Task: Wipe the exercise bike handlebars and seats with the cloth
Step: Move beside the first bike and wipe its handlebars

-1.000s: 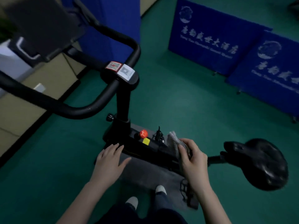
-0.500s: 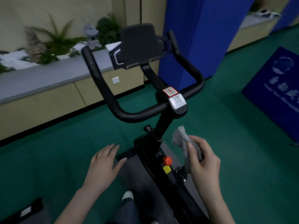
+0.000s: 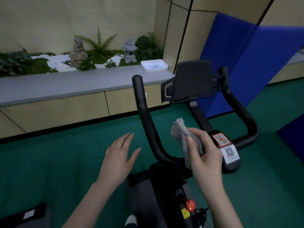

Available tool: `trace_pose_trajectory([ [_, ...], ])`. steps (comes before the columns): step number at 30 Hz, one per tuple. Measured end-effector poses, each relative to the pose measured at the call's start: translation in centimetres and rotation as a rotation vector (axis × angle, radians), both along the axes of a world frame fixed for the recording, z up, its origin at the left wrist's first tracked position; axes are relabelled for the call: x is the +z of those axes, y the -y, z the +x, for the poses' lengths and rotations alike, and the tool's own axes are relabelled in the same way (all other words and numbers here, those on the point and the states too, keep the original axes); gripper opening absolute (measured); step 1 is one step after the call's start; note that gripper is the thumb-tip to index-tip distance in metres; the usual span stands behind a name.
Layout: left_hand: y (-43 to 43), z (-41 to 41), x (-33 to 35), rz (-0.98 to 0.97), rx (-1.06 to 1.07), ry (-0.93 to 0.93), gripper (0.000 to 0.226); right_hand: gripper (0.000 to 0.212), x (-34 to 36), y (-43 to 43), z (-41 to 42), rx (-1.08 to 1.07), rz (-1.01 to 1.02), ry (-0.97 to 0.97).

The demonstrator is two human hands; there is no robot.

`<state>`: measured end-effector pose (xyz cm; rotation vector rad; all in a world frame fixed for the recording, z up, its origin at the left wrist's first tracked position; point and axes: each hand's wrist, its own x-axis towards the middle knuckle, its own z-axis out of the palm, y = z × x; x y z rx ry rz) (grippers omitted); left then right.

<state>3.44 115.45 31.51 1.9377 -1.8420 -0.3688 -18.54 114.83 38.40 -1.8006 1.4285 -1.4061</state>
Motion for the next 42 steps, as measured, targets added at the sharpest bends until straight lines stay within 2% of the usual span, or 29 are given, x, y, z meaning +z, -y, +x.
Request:
trace_pose_trajectory([
  [10, 8.1, 2.3, 2.4, -0.135, -0.008, -0.368, 0.071, 0.020, 1.6, 6.7, 6.9, 0.043, -0.028, -0.098],
  [14, 10.7, 1.8, 3.2, -0.151, -0.003, -0.619, 0.069, 0.021, 3.2, 9.9, 9.7, 0.031, -0.125, -0.130],
  [18, 12.4, 1.4, 4.2, -0.151, 0.052, -0.939, 0.056, 0.023, 5.1, 13.7, 12.2, 0.037, -0.233, -0.145],
  [21, 12.8, 1.1, 4.9, -0.157, 0.090, -1.152, 0.044, 0.024, 6.3, 16.6, 13.8, 0.105, -0.291, -0.234],
  [23, 13.0, 1.1, 5.1, -0.173, 0.089, -1.222, 0.040, 0.024, 7.0, 18.6, 14.6, 0.233, -0.251, -0.369],
  [26, 13.1, 1.2, 5.4, -0.181, 0.068, -1.266, 0.041, 0.021, 7.9, 20.8, 14.9, 0.443, -0.054, -0.585],
  [28, 13.0, 1.1, 5.5, -0.186, 0.061, -1.274, 0.043, 0.019, 8.3, 21.7, 14.8, 0.471, 0.028, -0.624],
  [33, 13.0, 1.1, 5.4, -0.206, 0.047, -1.287, 0.049, 0.020, 7.3, 22.1, 14.1, 0.285, 0.200, -0.415],
  [36, 13.0, 1.0, 5.1, -0.210, 0.052, -1.289, 0.051, 0.020, 6.7, 22.1, 14.5, 0.187, 0.311, -0.363],
  [40, 13.0, 0.6, 4.8, -0.211, 0.075, -1.297, 0.054, 0.016, 7.6, 22.6, 15.5, 0.219, 0.501, -0.220],
  [42, 12.9, 0.5, 4.6, -0.208, 0.079, -1.299, 0.056, 0.020, 7.4, 22.2, 15.4, 0.212, 0.529, -0.128],
])
